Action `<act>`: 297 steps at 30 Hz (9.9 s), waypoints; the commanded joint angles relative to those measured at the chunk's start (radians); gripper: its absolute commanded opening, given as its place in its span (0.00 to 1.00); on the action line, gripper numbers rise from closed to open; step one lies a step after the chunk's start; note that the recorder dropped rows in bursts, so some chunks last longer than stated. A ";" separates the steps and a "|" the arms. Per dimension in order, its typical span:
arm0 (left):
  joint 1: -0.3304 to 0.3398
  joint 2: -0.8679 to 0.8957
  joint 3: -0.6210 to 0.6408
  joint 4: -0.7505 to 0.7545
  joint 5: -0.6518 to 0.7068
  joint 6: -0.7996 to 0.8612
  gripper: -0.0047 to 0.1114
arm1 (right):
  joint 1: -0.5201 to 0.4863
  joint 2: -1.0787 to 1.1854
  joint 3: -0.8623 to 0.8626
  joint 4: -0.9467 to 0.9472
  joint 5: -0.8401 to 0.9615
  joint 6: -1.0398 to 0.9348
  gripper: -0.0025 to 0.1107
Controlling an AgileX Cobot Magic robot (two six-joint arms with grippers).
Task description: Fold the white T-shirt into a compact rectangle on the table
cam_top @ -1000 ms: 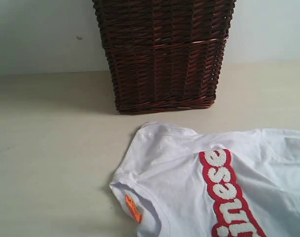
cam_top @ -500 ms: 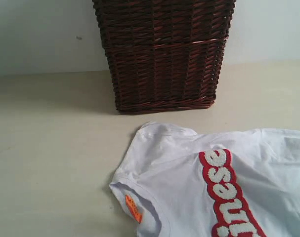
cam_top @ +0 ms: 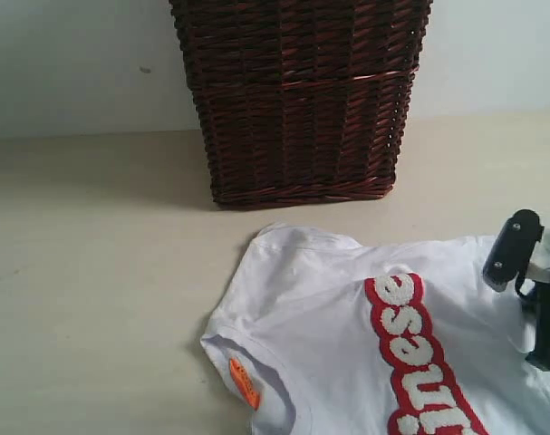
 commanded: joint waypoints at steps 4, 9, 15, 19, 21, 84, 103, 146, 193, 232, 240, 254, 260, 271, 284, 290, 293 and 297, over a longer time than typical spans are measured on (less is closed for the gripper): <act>0.003 -0.002 -0.002 -0.004 -0.007 0.001 0.04 | 0.176 0.112 0.005 0.012 -0.112 0.016 0.02; 0.003 -0.002 -0.002 -0.004 -0.007 0.001 0.04 | 0.273 0.135 0.005 0.012 -0.219 0.105 0.02; 0.003 -0.002 -0.002 -0.004 -0.007 0.001 0.04 | 0.295 0.117 -0.066 0.104 -0.239 0.369 0.02; 0.003 -0.002 -0.002 -0.004 -0.007 0.001 0.04 | 0.293 0.031 -0.088 0.117 -0.234 0.470 0.02; 0.003 -0.002 -0.002 -0.004 -0.007 0.001 0.04 | 0.293 -0.038 -0.098 0.119 -0.234 0.529 0.02; 0.003 -0.002 -0.002 -0.004 -0.007 0.001 0.04 | -0.782 -0.037 -0.084 1.837 0.814 -1.361 0.02; 0.003 -0.002 -0.002 -0.004 -0.007 0.001 0.04 | -0.782 -0.412 -0.092 1.714 0.814 -1.246 0.02; 0.003 -0.002 -0.002 -0.004 -0.007 0.001 0.04 | -0.927 -0.035 -0.123 1.446 1.010 -1.343 0.41; 0.003 -0.002 -0.002 -0.004 -0.007 0.001 0.04 | -1.073 0.191 -0.078 1.522 0.995 -1.509 0.37; 0.003 -0.002 -0.002 -0.004 -0.007 0.001 0.04 | -1.073 -0.496 -0.023 1.079 0.853 -1.037 0.02; 0.003 -0.002 -0.002 -0.004 -0.007 0.001 0.04 | -1.073 -0.596 -0.023 1.043 1.077 -1.073 0.26; 0.003 -0.002 -0.002 -0.004 -0.007 0.001 0.04 | -1.073 -0.658 -0.015 1.510 1.080 -1.116 0.43; 0.003 -0.002 -0.002 -0.004 -0.007 0.001 0.04 | -0.947 -0.550 0.049 1.614 0.987 -1.336 0.19; 0.003 -0.002 -0.002 -0.004 -0.007 0.001 0.04 | -0.403 -0.218 0.054 1.699 0.558 -1.340 0.02; 0.003 -0.002 -0.002 -0.004 -0.007 0.001 0.04 | 0.065 0.032 0.017 1.725 0.255 -1.284 0.02; 0.003 -0.002 -0.002 -0.004 -0.007 0.001 0.04 | 0.229 0.132 -0.097 1.533 0.260 -1.047 0.02; 0.003 -0.002 -0.002 -0.004 -0.007 0.001 0.04 | 0.290 0.170 -0.192 1.442 0.285 -0.908 0.02; 0.003 -0.002 -0.002 -0.004 -0.007 0.001 0.04 | 0.358 0.220 -0.319 1.316 0.338 -0.715 0.02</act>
